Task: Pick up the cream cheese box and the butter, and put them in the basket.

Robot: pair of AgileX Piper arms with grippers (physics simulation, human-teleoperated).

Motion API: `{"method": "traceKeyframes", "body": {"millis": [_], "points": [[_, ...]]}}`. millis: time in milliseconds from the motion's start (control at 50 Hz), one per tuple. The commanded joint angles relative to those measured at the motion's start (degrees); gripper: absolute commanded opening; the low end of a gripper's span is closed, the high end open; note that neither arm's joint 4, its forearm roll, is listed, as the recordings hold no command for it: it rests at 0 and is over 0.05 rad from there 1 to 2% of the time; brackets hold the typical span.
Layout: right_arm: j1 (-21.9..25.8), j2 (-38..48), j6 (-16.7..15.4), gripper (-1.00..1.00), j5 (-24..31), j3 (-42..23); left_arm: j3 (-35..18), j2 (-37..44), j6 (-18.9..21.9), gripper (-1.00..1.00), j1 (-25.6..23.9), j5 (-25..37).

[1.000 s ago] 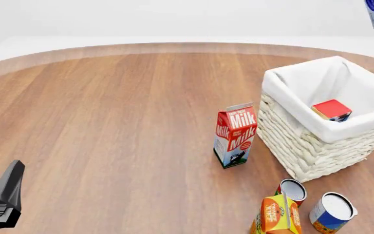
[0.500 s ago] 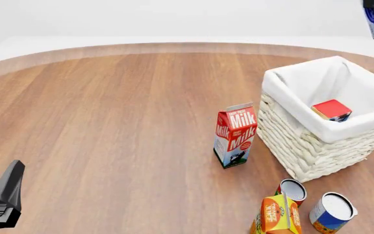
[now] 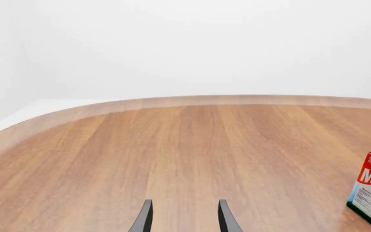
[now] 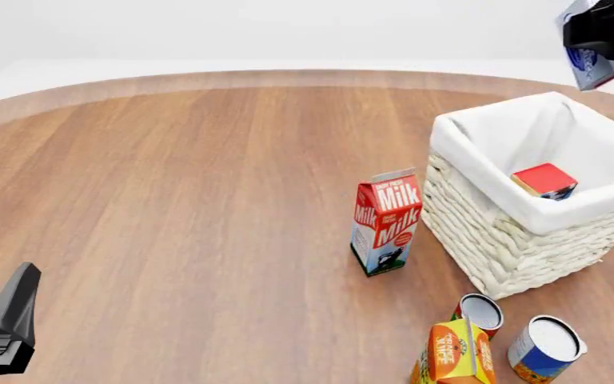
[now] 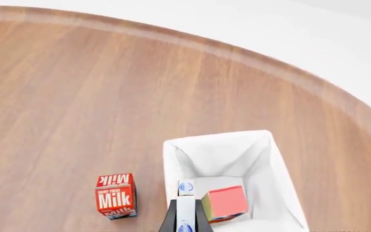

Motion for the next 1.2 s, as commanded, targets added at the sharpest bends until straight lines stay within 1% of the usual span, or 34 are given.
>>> {"method": "traceKeyframes", "body": {"millis": [20, 80, 120, 300, 480, 880, 1100, 1120, 1140, 1200], "points": [[-0.36, 0.87, 0.62, -1.0, -2.25, 2.12, 0.0, 0.0, 0.0, 1.0, 0.0, 0.0], [-0.93, 1.37, 0.37, -1.0, -2.24, 1.42, 0.0, 0.0, 0.0, 1.0, 0.0, 0.0], [-1.67, 2.11, 0.74, -1.0, -2.46, 0.83, 0.0, 0.0, 0.0, 1.0, 0.0, 0.0], [-1.95, 2.48, 1.04, -1.0, -3.01, 1.16, 0.0, 0.0, 0.0, 1.0, 0.0, 0.0], [-2.95, 3.66, 1.0, -1.0, -5.71, 4.18, 0.0, 0.0, 0.0, 1.0, 0.0, 0.0], [-2.57, 5.53, 1.13, -1.0, -9.8, 8.64, 0.0, 0.0, 0.0, 1.0, 0.0, 0.0], [-3.25, 5.3, 0.62, -1.0, -9.8, 8.98, 0.0, 0.0, 0.0, 1.0, 0.0, 0.0], [-3.27, 5.3, 0.82, -1.0, -9.63, 8.49, 0.0, 0.0, 0.0, 1.0, 0.0, 0.0], [-3.0, 5.11, 1.8, -1.0, -9.0, 7.25, 0.0, 0.0, 0.0, 1.0, 0.0, 0.0], [-3.0, 5.19, 1.78, -1.0, -8.84, 6.66, 0.0, 0.0, 0.0, 1.0, 0.0, 0.0]]}}
